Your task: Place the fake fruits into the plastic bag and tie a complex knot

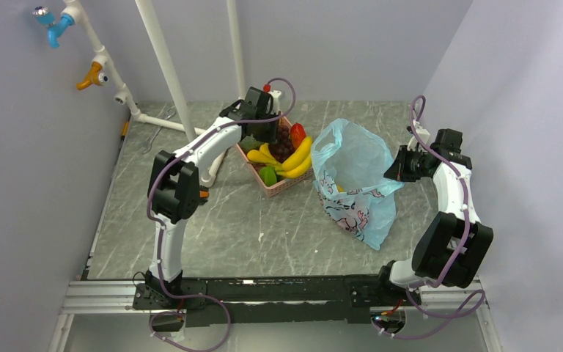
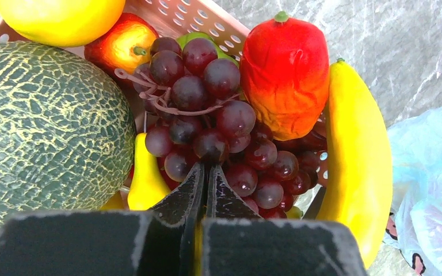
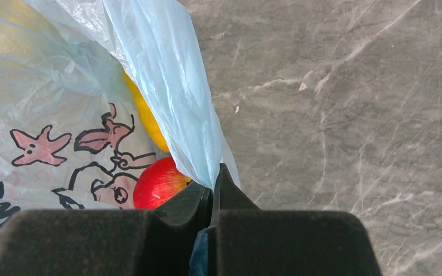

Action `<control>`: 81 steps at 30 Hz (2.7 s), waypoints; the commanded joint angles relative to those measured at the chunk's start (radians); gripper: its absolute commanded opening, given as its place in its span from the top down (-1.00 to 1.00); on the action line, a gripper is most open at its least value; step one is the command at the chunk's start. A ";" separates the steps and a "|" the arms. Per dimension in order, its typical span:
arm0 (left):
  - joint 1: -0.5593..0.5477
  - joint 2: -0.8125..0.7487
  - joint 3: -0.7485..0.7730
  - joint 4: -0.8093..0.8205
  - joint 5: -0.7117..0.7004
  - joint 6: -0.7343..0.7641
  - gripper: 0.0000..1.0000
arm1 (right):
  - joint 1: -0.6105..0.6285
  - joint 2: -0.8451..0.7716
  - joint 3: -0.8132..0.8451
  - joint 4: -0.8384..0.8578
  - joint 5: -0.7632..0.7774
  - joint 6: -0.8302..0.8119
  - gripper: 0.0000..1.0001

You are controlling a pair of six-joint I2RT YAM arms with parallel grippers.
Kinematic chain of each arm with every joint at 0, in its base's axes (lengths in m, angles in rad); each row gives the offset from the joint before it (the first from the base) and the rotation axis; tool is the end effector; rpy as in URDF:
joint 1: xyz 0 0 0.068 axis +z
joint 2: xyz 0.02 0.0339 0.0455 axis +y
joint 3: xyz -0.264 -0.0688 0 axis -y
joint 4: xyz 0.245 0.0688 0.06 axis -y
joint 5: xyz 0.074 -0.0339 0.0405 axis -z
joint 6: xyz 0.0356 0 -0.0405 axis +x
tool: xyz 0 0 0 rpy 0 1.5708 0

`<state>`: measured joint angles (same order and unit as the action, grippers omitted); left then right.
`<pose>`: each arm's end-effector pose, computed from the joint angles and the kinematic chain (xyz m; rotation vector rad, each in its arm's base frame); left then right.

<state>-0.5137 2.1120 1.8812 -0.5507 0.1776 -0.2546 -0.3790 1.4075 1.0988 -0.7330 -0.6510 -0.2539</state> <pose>0.4199 -0.2441 0.2653 0.4002 2.3798 -0.5755 0.2685 -0.0837 0.2684 -0.0687 2.3992 0.5652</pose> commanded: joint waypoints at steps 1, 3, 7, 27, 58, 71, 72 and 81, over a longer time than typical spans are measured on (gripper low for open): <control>0.005 -0.096 0.006 0.035 -0.027 -0.005 1.00 | -0.004 0.004 0.029 0.018 0.001 -0.004 1.00; 0.007 -0.128 0.001 0.039 -0.031 -0.002 1.00 | -0.004 0.005 0.031 0.018 -0.001 -0.005 1.00; 0.007 -0.194 -0.013 0.057 -0.038 0.004 1.00 | -0.003 0.003 0.027 0.018 -0.002 -0.005 1.00; -0.016 -0.397 0.016 0.422 0.411 0.166 1.00 | 0.032 -0.014 0.026 0.056 -0.053 0.053 1.00; -0.340 -0.137 0.017 0.250 0.446 0.651 0.52 | 0.079 -0.042 0.004 0.082 -0.087 0.106 1.00; -0.023 -0.428 -0.063 0.136 0.768 0.531 -0.99 | 0.040 -0.015 0.018 0.054 -0.058 0.048 1.00; 0.014 -0.443 -0.094 0.117 0.762 0.546 -0.99 | 0.026 -0.011 0.024 0.041 -0.059 0.037 1.00; 0.041 -0.318 -0.185 -0.115 0.623 0.919 -0.84 | -0.037 -0.009 0.040 -0.027 -0.041 -0.041 1.00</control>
<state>-0.4435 1.6905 1.7103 -0.5591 0.8089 0.5411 -0.4042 1.4025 1.0988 -0.7250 -0.7059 -0.2386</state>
